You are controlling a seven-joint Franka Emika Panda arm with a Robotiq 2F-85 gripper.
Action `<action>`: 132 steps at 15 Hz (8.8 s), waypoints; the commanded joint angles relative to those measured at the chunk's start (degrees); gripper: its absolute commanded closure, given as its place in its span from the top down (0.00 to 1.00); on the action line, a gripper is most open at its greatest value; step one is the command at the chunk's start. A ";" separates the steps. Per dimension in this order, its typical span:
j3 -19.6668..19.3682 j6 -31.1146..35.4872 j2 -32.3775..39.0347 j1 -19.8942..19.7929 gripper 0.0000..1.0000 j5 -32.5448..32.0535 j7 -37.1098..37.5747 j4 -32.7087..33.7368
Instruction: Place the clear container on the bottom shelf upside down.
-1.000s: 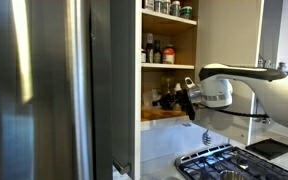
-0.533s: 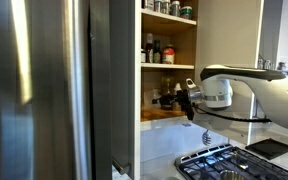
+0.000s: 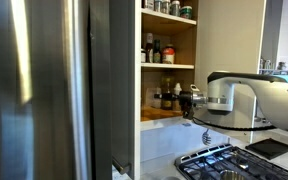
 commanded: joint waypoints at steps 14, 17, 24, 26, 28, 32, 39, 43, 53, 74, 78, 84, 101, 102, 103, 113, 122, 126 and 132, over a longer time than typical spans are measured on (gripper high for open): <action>-2.32 -9.73 0.20 1.14 0.02 31.18 11.22 -13.34; -2.28 -11.02 0.29 1.44 0.02 35.24 12.37 -15.24; -2.33 -14.74 1.32 2.19 0.02 40.25 17.31 -18.70; -2.94 -13.23 1.62 2.75 0.09 38.49 16.17 -16.99; -3.12 -13.22 1.64 2.96 0.09 38.47 16.16 -16.83; -2.52 -14.33 1.97 2.78 0.02 42.83 18.25 -17.95; 9.99 -18.06 3.10 -8.93 0.02 49.07 24.52 -21.17; 25.51 -20.41 7.57 -22.83 0.02 48.89 25.02 -20.04; 31.80 -19.43 9.26 -25.97 0.09 48.85 23.90 -20.29; 35.90 -19.44 12.41 -27.97 0.04 48.85 22.66 -19.82; 35.71 -19.31 12.30 -27.93 0.49 48.70 22.20 -19.88; 35.33 -17.93 10.83 -27.86 0.92 47.95 21.52 -19.66; 29.44 -16.21 7.18 -23.20 1.00 46.82 22.29 -19.72; 16.65 -18.15 4.98 -12.42 1.00 49.59 24.63 -20.04; 14.63 -18.19 4.79 -10.69 1.00 49.72 24.91 -20.08; 4.10 -18.81 4.56 -1.81 1.00 48.35 24.71 -18.99; -2.82 -16.34 2.86 3.98 1.00 42.85 21.00 -18.53; -4.13 -15.43 1.85 4.38 1.00 39.73 19.06 -17.73; -5.45 -9.08 0.31 4.68 1.00 31.27 18.20 -17.33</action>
